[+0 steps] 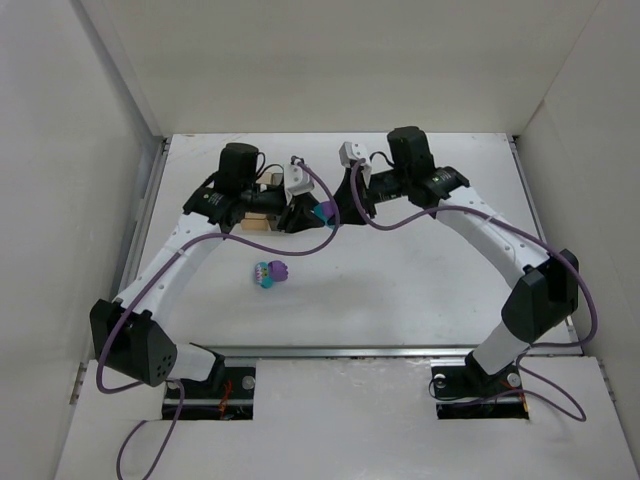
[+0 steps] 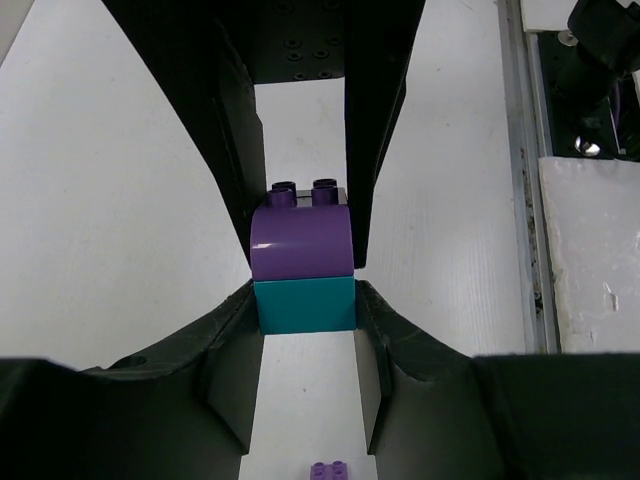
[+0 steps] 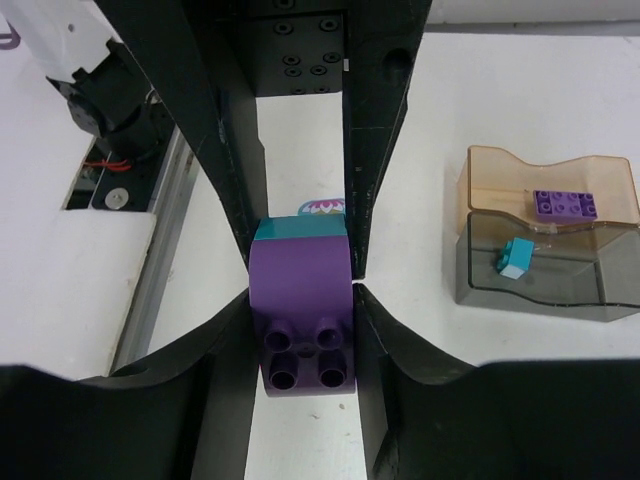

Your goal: Sort the legos into containers by color

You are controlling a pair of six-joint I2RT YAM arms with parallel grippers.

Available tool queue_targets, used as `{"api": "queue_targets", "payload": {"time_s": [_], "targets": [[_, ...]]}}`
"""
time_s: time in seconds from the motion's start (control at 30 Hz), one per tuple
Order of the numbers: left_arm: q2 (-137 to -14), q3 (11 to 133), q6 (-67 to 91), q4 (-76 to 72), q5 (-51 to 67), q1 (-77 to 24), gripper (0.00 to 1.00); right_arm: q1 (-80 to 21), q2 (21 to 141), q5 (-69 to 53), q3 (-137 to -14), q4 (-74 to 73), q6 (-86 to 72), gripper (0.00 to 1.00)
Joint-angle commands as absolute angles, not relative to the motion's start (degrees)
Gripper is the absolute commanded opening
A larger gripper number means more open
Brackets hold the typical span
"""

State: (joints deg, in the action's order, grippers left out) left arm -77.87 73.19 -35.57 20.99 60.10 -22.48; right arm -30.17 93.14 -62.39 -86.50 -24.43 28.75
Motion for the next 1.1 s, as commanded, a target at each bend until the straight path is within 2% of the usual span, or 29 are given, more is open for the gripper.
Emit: {"api": "queue_targets", "payload": {"time_s": [0.0,0.03,0.1,0.17,0.33,0.63,0.77,0.8,0.83,0.93,1.0,1.07], "targets": [[-77.34,73.74,-36.82,21.88,58.54,-22.59,0.00,-30.32,92.20,-62.94,-87.19,-18.20,23.04,0.41],[-77.34,73.74,-36.83,21.88,58.54,-22.59,0.00,-30.32,92.20,-62.32,-87.19,-18.19,22.51,0.38],[-77.34,73.74,-37.35,22.41,58.01,-22.59,0.00,-30.32,92.72,-62.31,-87.19,-17.67,21.80,0.23],[-77.34,73.74,-37.88,22.93,58.01,-22.59,0.00,-29.80,92.72,-62.31,-87.19,-17.67,21.27,0.01],[-77.34,72.00,-42.80,29.61,53.89,-20.23,0.00,-26.47,93.25,-61.79,-86.67,-16.27,16.71,0.00],[-77.34,67.77,-40.70,30.16,47.65,-15.47,0.00,-25.40,96.06,-56.80,-88.41,-10.20,10.74,0.00],[-73.93,63.56,-31.23,22.81,36.86,-11.61,0.00,-29.26,104.04,-46.96,-99.88,-8.01,3.01,0.00],[-72.61,62.33,-25.55,20.50,32.48,-10.91,0.00,-30.31,108.85,-44.06,-102.89,-6.26,-3.10,0.00],[-69.64,59.70,-23.75,18.56,23.30,-9.77,0.00,-31.19,111.42,-41.60,-105.62,-4.59,-6.90,0.00],[-63.92,55.39,-21.10,13.37,9.90,-8.18,0.00,-33.13,121.70,-35.96,-113.89,5.66,-22.95,0.00],[-61.36,53.10,-21.09,10.39,10.19,-5.98,0.00,-33.13,126.63,-34.37,-119.15,9.65,-28.89,0.00],[-58.81,50.20,-23.54,7.92,17.79,-5.27,0.00,-33.13,131.65,-33.75,-122.33,10.46,-35.23,0.00]]}}
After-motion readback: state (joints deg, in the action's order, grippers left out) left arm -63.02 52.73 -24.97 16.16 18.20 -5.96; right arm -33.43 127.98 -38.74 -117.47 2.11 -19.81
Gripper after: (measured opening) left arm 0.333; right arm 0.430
